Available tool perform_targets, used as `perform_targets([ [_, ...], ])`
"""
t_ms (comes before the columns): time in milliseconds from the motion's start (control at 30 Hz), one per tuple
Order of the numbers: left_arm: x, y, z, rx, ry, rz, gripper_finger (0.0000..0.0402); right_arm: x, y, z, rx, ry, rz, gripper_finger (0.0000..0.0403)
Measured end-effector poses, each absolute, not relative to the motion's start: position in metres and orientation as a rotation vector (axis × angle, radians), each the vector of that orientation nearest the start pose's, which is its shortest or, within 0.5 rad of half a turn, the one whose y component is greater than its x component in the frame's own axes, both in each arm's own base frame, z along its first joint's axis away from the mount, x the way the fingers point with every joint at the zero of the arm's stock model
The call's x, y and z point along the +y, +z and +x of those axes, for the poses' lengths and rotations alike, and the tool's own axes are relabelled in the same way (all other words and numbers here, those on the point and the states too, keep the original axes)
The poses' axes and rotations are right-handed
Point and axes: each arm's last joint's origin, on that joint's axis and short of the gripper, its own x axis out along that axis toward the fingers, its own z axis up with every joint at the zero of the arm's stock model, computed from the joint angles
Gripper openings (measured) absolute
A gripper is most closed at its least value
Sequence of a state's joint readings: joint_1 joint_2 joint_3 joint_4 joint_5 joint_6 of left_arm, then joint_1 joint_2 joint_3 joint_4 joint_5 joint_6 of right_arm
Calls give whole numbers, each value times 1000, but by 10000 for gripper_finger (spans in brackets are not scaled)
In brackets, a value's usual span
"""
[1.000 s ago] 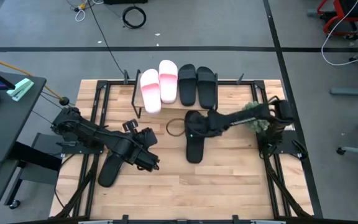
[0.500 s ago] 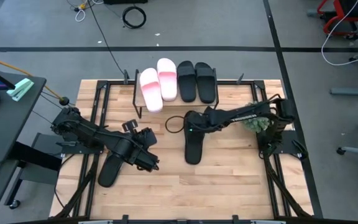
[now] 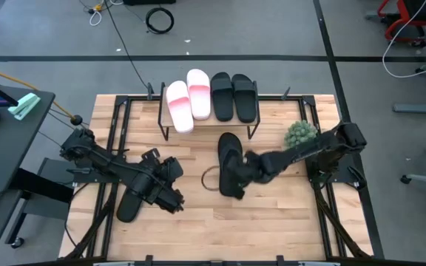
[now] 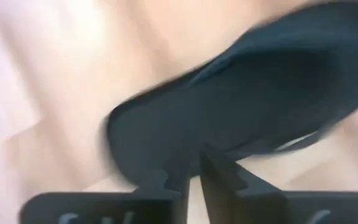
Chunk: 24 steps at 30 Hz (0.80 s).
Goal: Pick and place slides into the shelf
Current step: Put the top right flip flop under the shelf
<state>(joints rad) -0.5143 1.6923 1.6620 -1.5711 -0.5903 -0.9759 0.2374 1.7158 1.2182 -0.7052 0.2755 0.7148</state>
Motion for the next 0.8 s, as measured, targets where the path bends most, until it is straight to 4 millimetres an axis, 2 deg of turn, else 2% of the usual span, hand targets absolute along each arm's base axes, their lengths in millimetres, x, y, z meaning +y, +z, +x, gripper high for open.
perform_targets([
  [100, -135, 326, 264, 1132, 659, 14, 15, 97, 195, 330, 1115, -384, 312, 10],
  [200, -136, 326, 263, 1131, 655, 16, 6, 118, 182, 334, 1099, -343, 315, 8],
  [333, -136, 326, 263, 1131, 655, 17, 8, 129, 168, 343, 1062, -314, 340, 4],
  [433, -136, 326, 263, 1131, 657, 16, 19, 125, 158, 350, 1060, -326, 335, 4],
  [567, -136, 326, 264, 1131, 657, 16, 21, 109, 144, 357, 1092, -373, 331, 3],
  [800, -136, 326, 264, 1139, 646, 35, 4, 79, 143, 361, 1109, -467, 321, 2],
])
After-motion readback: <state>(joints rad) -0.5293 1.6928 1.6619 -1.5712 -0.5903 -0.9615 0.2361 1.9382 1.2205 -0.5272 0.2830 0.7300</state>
